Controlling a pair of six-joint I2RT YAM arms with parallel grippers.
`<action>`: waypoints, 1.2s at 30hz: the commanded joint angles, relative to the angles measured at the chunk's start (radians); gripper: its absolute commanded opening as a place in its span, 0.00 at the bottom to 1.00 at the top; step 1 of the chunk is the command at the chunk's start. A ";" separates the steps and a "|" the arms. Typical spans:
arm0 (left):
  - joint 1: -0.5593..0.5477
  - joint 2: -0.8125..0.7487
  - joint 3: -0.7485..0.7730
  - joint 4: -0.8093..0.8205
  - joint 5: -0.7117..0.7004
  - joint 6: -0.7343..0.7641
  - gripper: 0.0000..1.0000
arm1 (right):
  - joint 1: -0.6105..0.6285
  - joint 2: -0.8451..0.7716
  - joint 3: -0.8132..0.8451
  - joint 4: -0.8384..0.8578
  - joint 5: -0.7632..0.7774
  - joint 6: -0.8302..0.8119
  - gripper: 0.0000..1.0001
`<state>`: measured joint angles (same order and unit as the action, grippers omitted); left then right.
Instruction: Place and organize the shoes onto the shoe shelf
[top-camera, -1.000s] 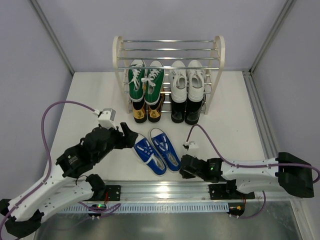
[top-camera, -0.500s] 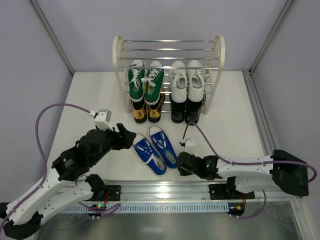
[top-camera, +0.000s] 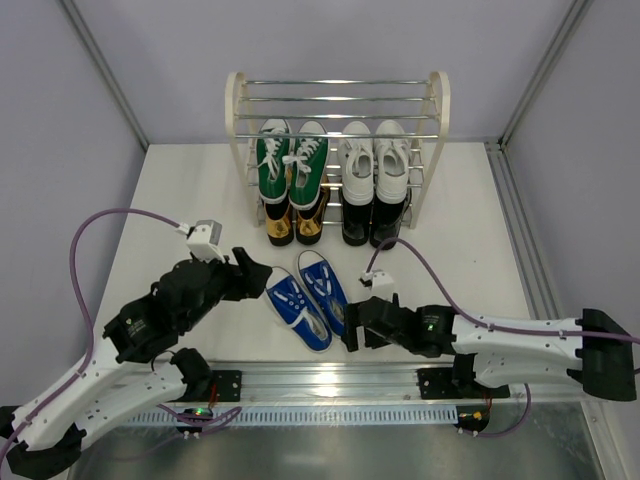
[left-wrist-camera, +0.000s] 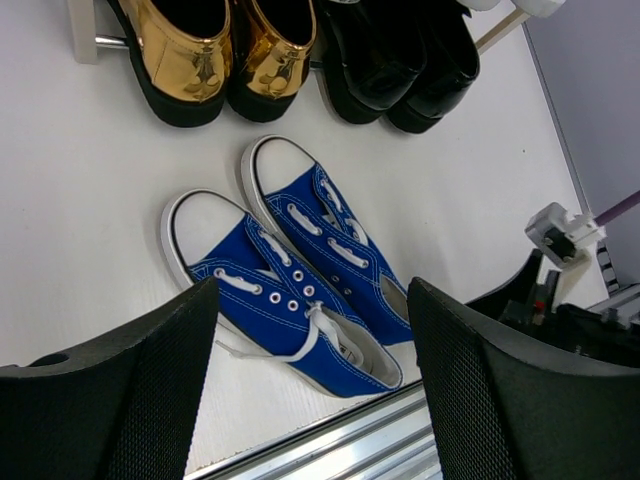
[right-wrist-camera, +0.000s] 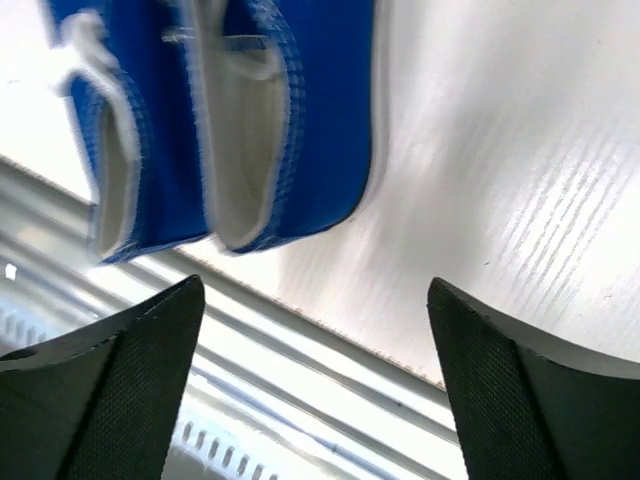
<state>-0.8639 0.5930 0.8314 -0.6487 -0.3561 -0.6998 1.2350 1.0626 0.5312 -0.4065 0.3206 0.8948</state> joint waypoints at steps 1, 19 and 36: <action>-0.001 -0.012 0.008 0.007 -0.015 -0.003 0.75 | 0.050 -0.085 0.120 -0.162 0.008 -0.068 0.96; -0.001 -0.059 0.026 -0.046 -0.044 -0.007 0.76 | -0.078 0.365 0.388 0.003 -0.098 -0.488 0.96; -0.001 -0.053 0.015 -0.045 -0.058 0.008 0.76 | -0.078 0.484 0.412 0.063 -0.253 -0.468 0.50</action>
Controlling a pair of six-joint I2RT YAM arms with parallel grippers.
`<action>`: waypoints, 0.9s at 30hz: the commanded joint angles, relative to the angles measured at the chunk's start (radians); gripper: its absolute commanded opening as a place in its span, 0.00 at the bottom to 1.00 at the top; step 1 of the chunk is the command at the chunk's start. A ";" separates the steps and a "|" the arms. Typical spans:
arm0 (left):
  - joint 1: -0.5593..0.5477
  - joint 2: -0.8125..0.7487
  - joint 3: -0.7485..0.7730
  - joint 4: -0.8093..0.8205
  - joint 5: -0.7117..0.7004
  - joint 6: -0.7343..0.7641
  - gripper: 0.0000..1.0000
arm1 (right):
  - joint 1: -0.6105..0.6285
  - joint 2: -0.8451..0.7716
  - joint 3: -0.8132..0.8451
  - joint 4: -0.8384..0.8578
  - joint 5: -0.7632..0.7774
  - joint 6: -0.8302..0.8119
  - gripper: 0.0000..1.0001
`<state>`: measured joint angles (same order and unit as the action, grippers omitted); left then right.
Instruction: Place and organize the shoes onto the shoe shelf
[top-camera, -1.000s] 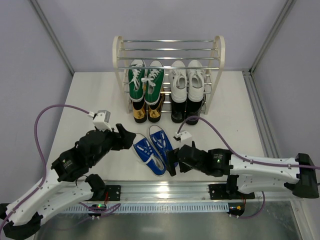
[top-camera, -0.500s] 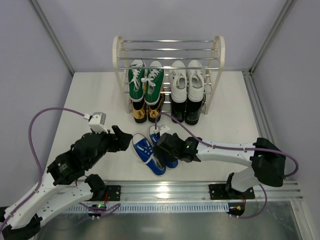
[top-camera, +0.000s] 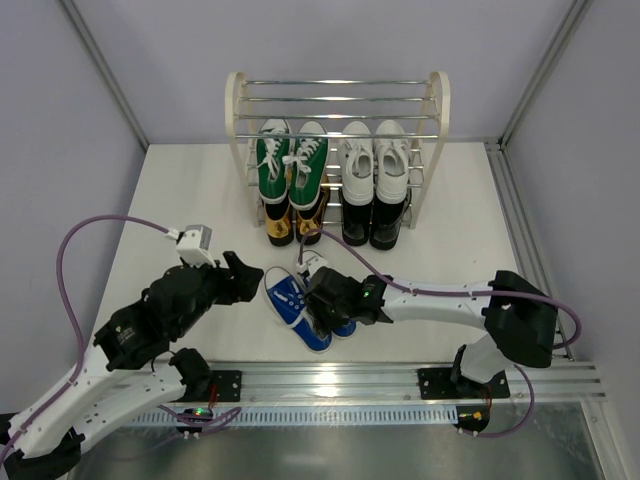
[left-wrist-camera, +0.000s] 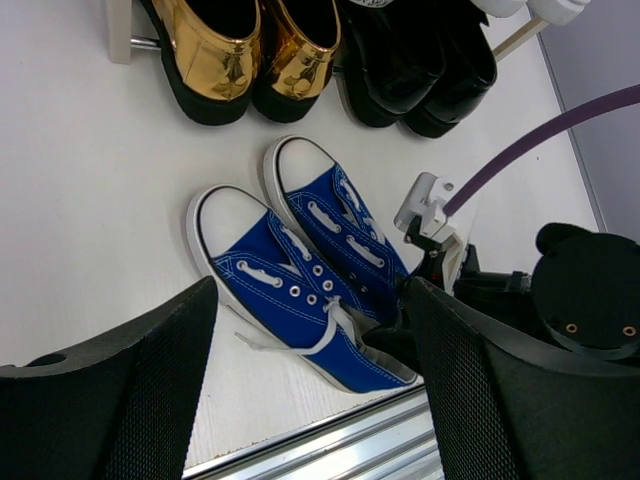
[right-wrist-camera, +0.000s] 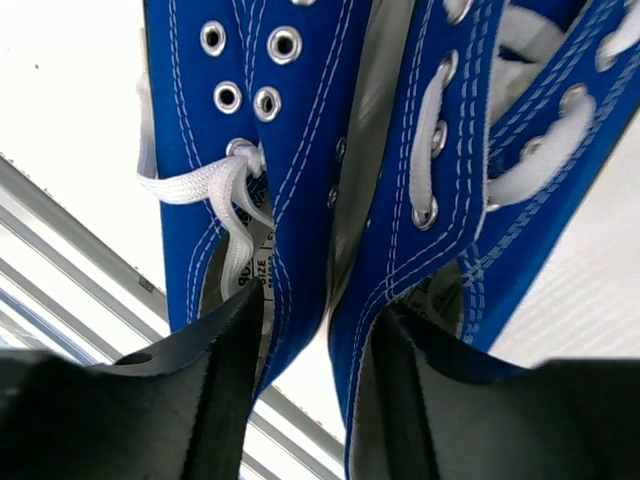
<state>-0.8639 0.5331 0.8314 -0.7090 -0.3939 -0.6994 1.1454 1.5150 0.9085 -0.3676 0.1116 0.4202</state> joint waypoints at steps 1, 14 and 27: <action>-0.001 0.007 0.015 0.014 -0.020 0.008 0.76 | 0.016 0.037 0.038 0.024 -0.046 0.011 0.47; -0.001 0.010 0.015 0.016 -0.025 0.018 0.76 | 0.036 0.165 0.058 0.052 -0.085 0.040 0.04; -0.001 -0.010 0.031 -0.004 -0.042 0.020 0.75 | 0.034 -0.134 0.096 -0.071 -0.012 -0.009 0.04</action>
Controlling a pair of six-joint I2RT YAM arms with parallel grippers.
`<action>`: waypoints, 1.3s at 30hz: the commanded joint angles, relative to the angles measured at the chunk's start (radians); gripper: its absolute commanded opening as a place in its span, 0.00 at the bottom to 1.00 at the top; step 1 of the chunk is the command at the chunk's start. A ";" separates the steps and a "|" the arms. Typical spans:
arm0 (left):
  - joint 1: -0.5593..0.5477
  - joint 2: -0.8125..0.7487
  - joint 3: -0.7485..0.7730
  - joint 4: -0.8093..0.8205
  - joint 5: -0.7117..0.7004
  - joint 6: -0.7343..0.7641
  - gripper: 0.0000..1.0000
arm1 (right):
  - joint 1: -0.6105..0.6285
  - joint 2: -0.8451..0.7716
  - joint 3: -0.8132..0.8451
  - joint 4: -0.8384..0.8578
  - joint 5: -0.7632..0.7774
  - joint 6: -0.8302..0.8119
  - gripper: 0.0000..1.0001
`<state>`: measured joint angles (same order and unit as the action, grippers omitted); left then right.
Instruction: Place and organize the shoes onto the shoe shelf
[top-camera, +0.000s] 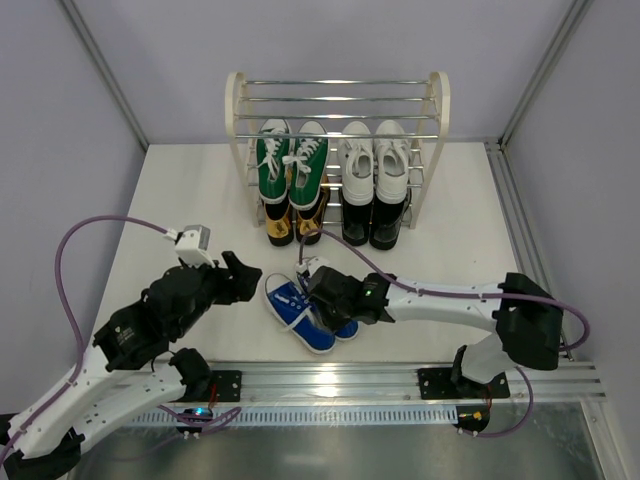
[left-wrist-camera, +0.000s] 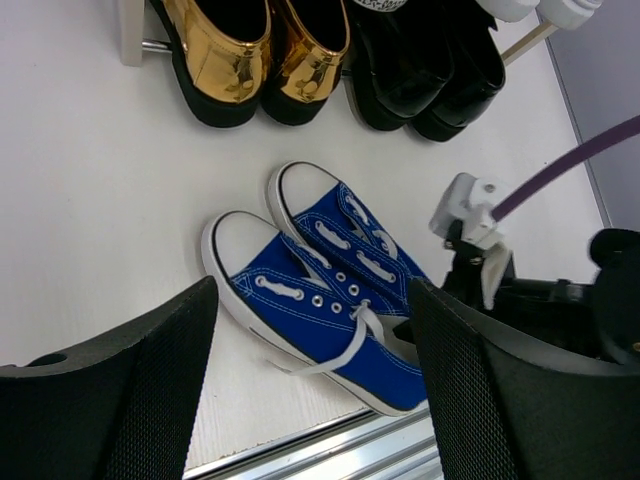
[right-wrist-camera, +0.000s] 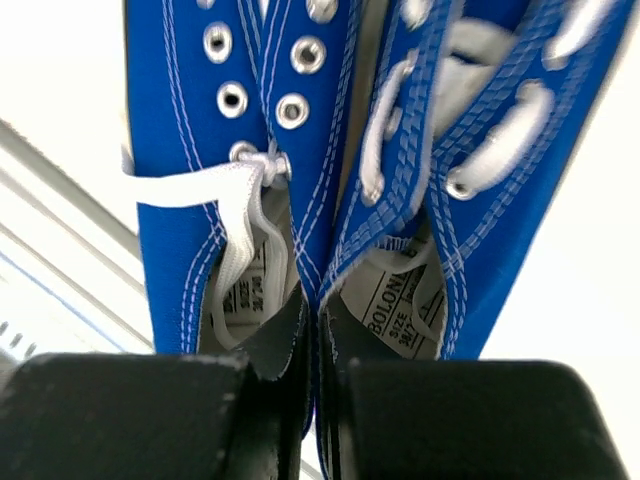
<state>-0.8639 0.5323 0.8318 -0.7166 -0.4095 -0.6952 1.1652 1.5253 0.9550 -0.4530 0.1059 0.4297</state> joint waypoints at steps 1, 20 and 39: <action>-0.001 -0.011 0.030 0.002 -0.028 0.014 0.76 | 0.014 -0.164 0.057 -0.002 0.004 -0.026 0.04; -0.001 -0.037 0.038 -0.026 -0.043 0.000 0.75 | -0.009 -0.494 0.239 -0.223 0.222 -0.130 0.04; -0.003 -0.048 0.041 -0.018 -0.023 0.002 0.75 | -0.202 -0.173 1.065 -0.188 0.410 -0.551 0.04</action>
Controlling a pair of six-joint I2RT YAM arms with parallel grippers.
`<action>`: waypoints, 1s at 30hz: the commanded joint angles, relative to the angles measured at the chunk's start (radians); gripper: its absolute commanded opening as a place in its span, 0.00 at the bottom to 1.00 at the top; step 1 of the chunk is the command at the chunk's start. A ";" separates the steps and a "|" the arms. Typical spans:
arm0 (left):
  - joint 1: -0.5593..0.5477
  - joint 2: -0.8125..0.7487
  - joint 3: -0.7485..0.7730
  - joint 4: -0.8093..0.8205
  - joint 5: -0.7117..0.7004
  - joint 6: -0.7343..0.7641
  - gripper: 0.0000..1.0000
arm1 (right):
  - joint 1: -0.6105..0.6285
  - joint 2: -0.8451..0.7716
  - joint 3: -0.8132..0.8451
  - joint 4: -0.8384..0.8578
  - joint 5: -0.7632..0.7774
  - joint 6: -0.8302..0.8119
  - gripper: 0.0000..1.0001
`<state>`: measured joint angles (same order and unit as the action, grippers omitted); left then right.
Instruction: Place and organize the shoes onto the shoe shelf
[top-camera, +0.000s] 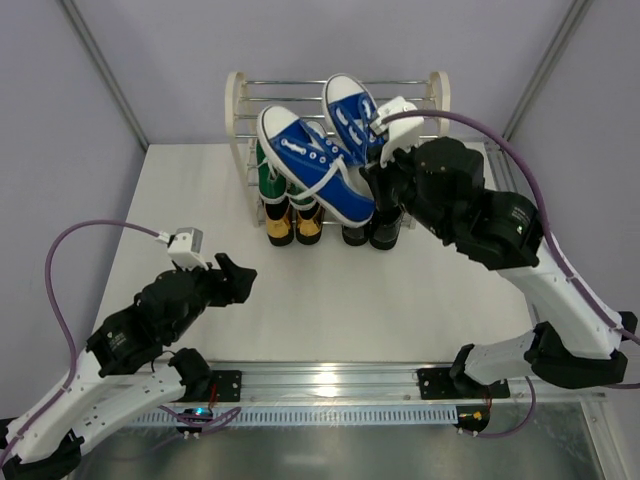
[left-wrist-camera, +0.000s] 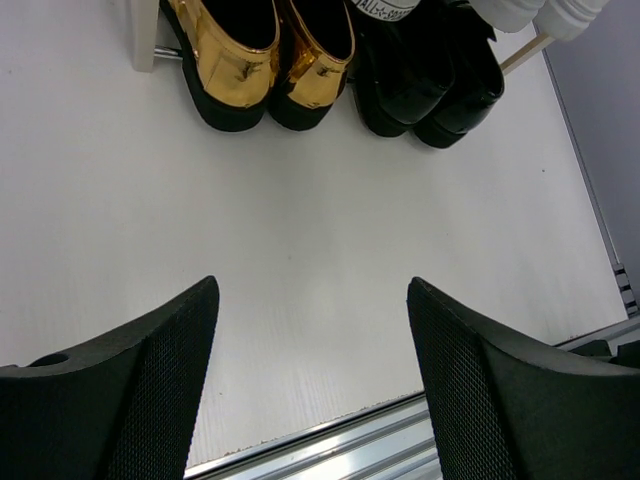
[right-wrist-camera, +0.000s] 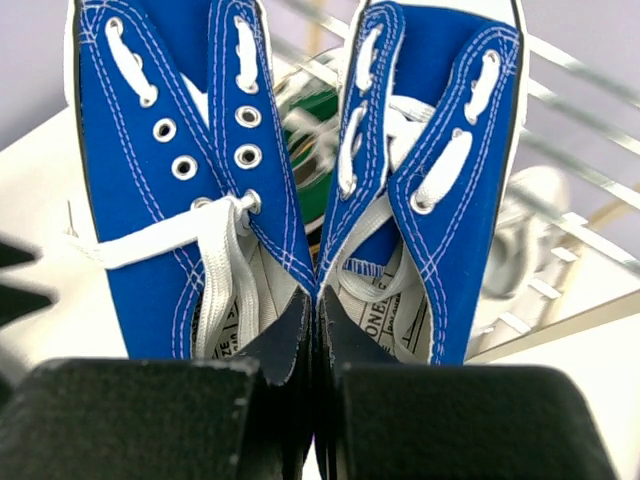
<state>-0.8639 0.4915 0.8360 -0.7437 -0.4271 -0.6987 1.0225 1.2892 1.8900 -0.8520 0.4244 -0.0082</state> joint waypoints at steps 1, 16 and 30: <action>-0.003 -0.005 0.038 0.006 -0.006 0.007 0.75 | -0.097 0.090 0.161 0.217 0.102 -0.121 0.04; -0.001 -0.045 0.067 -0.045 -0.021 0.008 0.75 | -0.328 0.516 0.638 0.399 0.065 -0.055 0.04; -0.003 -0.061 0.069 -0.066 -0.025 0.002 0.75 | -0.357 0.548 0.617 0.415 0.094 0.171 0.04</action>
<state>-0.8639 0.4335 0.8711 -0.8059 -0.4374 -0.6991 0.6701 1.8858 2.4199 -0.6621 0.4862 0.0792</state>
